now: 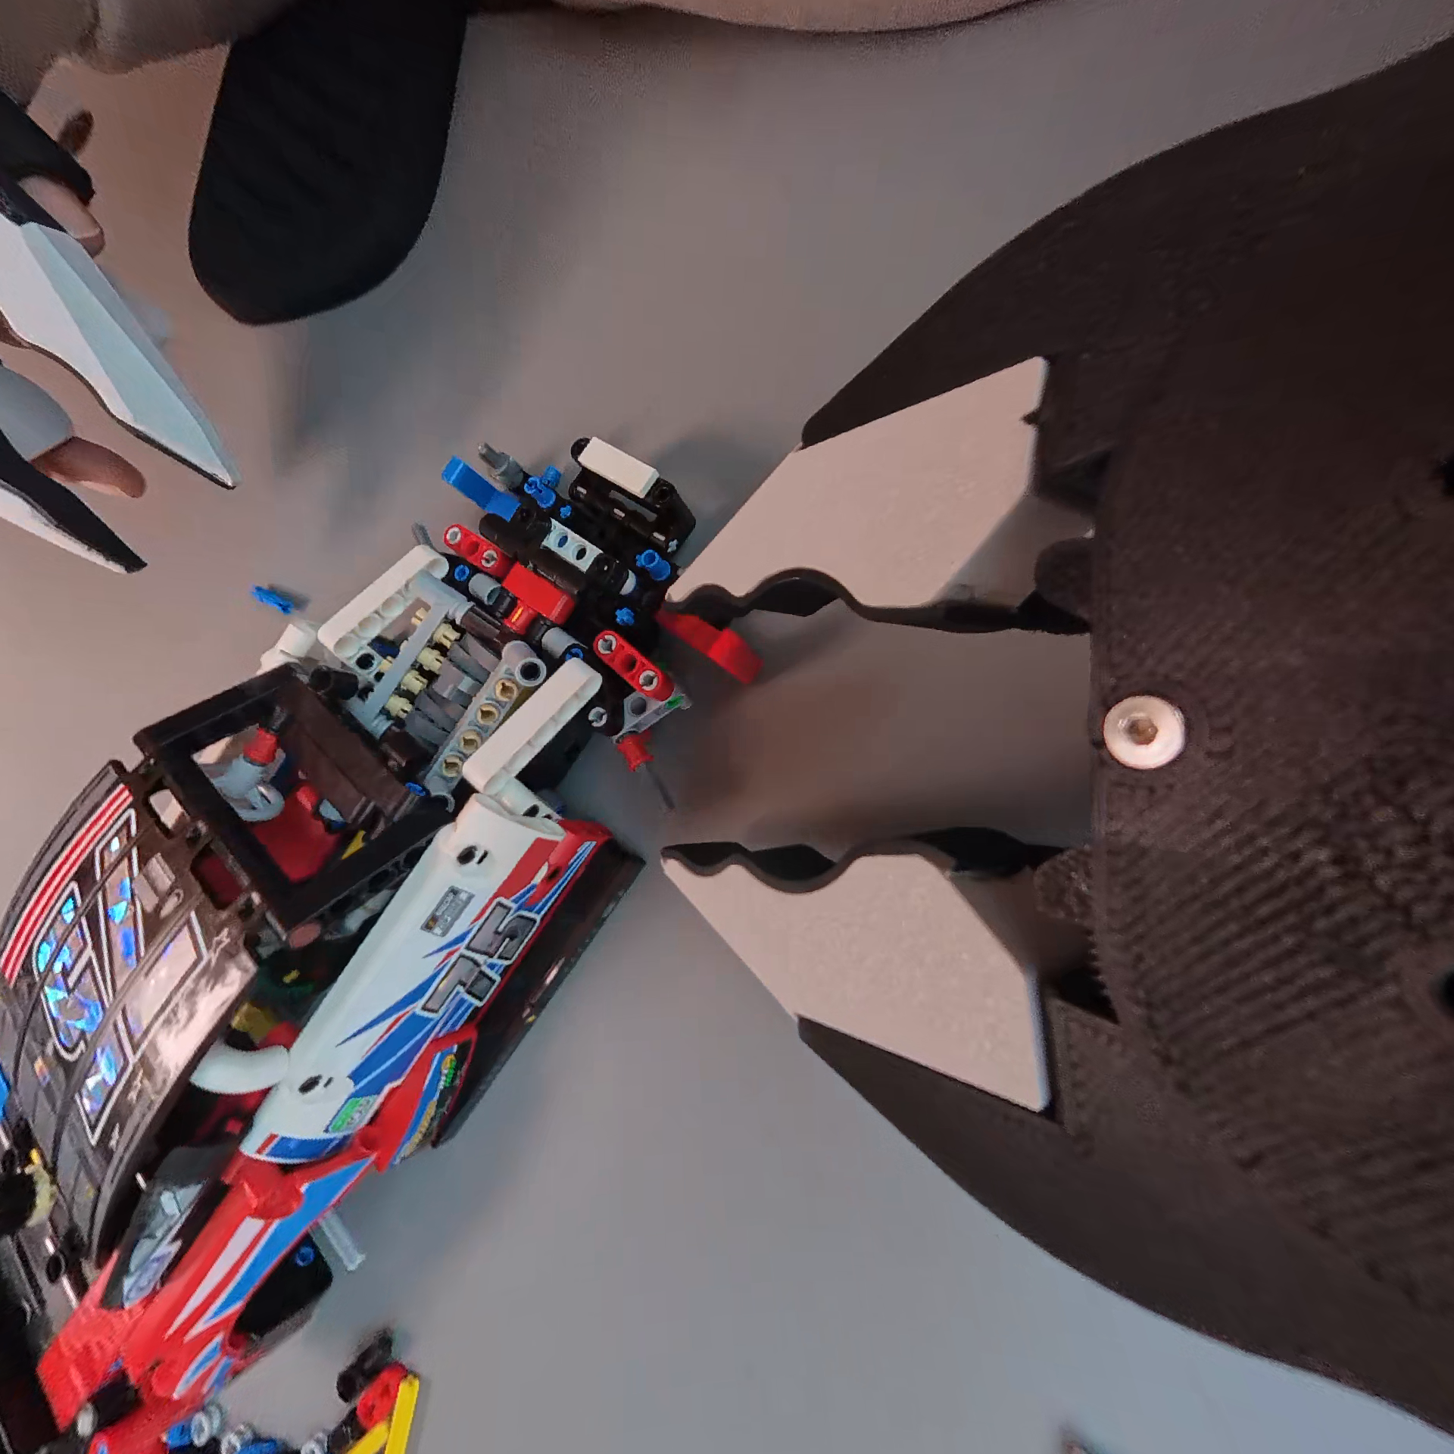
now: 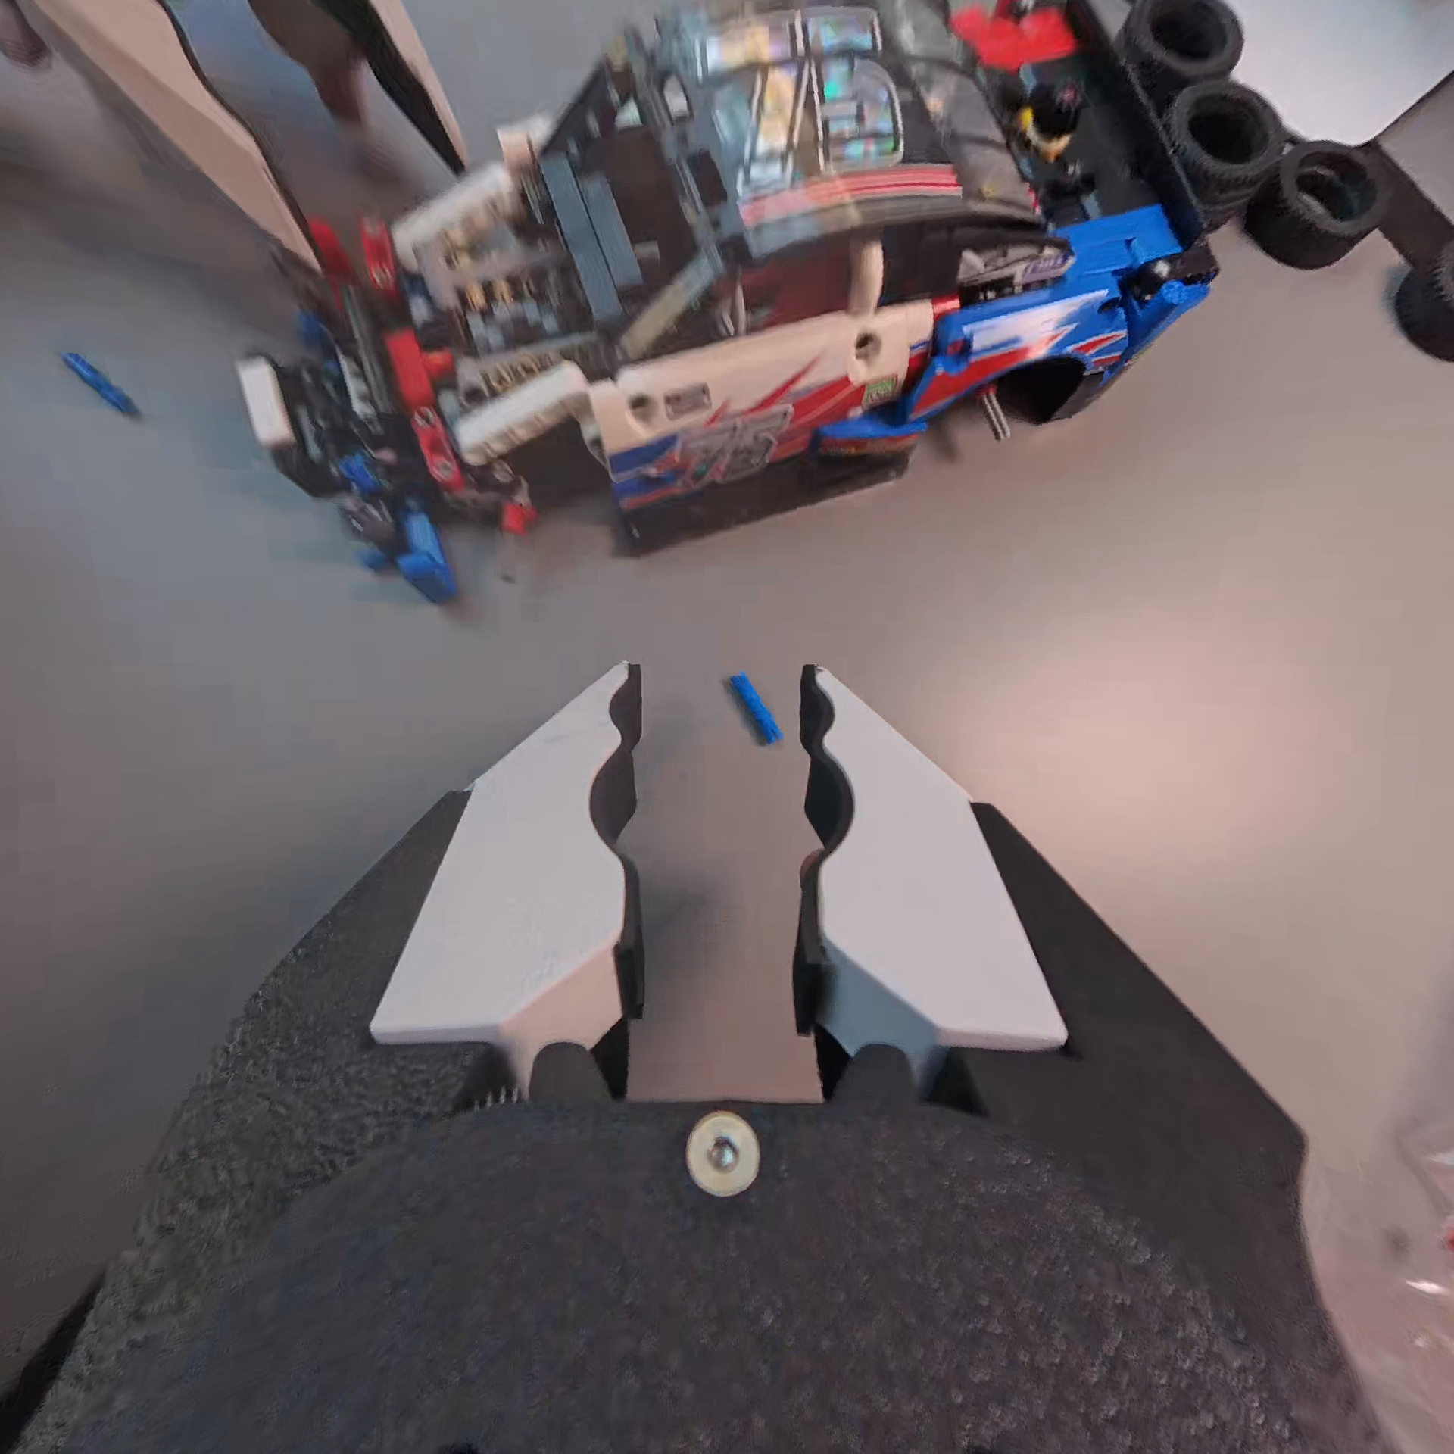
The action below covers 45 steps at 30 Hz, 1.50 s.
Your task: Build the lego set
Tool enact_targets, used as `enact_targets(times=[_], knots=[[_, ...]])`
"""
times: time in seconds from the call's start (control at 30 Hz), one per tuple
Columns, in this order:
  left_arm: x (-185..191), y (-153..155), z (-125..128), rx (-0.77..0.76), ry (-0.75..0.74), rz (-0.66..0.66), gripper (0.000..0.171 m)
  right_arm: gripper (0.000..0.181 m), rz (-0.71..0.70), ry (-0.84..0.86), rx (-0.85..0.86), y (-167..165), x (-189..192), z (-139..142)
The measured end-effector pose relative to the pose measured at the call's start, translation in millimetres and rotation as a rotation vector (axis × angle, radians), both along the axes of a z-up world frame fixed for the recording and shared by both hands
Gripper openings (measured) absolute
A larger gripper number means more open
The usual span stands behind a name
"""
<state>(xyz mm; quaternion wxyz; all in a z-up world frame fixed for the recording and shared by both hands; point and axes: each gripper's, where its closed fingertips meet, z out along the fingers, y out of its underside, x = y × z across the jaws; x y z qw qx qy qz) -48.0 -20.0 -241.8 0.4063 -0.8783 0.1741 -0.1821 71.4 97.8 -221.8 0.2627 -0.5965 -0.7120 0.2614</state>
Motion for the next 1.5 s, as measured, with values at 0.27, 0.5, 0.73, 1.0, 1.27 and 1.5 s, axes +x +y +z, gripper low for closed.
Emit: enact_targets(times=[0.27,0.5,0.73,1.0,1.27,1.5], knots=[[17.1,-4.5,4.3,0.039,-0.126,-0.059,0.052,0.033,-0.07,0.076,-0.285,-76.9,-41.3,-0.5],[28.2,-5.5,4.9,0.044,-0.147,-0.077,0.047,0.026,-0.003,0.065,-0.323,-88.1,-48.4,-2.8],[27.9,-10.8,6.3,0.04,-0.142,-0.087,0.048,0.019,0.102,0.064,-0.332,-96.7,-44.9,2.0],[23.3,-16.2,8.3,0.046,-0.141,-0.111,0.046,0.016,0.144,0.046,-0.296,-98.0,-40.4,-7.1],[28.3,-9.9,1.1,0.054,-0.06,-0.123,0.049,0.013,0.264,0.046,-0.067,-101.9,-49.6,-21.6],[34.2,-19.0,0.9,0.055,-0.067,-0.322,0.049,0.009,0.245,0.073,-0.022,-116.6,-43.2,-22.2]])
